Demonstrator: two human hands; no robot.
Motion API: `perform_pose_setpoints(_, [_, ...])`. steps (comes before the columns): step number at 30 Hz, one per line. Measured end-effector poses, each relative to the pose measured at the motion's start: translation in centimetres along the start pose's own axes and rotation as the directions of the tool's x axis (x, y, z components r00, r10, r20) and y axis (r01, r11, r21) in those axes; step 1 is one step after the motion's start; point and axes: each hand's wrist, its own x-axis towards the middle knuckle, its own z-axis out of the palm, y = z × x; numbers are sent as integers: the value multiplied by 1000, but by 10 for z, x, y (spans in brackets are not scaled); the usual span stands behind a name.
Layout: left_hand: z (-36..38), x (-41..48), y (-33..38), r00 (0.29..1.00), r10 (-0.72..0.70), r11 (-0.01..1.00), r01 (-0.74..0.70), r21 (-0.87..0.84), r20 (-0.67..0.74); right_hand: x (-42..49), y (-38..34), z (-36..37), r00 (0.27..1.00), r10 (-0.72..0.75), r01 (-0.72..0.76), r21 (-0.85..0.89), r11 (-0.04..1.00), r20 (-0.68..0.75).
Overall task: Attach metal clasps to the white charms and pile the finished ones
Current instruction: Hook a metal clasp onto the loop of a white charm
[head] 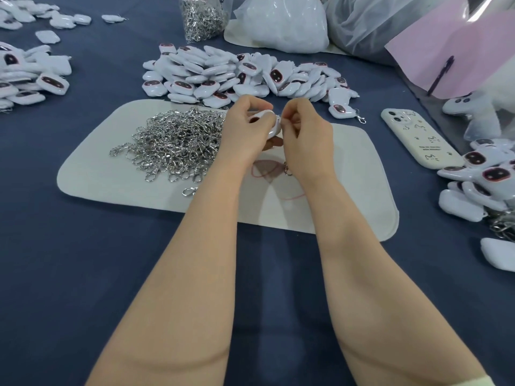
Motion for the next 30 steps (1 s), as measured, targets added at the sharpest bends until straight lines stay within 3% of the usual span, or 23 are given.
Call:
perform_pose_setpoints(5, [-4, 2, 2, 998, 57, 978, -62, 201, 32, 1, 4, 1, 999, 16, -13, -64, 998, 32])
perform_pose_setpoints(9, [-1, 5, 3, 990, 130, 856, -142, 497, 59, 2, 3, 1, 997, 34, -23, -135, 991, 75])
perform_pose_setpoints(14, [-1, 6, 2, 982, 166, 774, -184, 606, 86, 0, 0, 3, 994, 47, -27, -198, 980, 97])
perform_pose_setpoints(17, [0, 5, 3, 987, 157, 830, -151, 537, 34, -2, -3, 4, 995, 61, -45, -187, 981, 83])
perform_pose_setpoints(21, [0, 4, 4, 998, 51, 959, -42, 281, -27, -1, -4, 4, 997, 74, -71, -116, 991, 28])
perform_pose_setpoints(30, [0, 0, 5, 984, -170, 985, 170, 1, -49, -2, -4, 4, 989, 148, -148, 105, 983, 8])
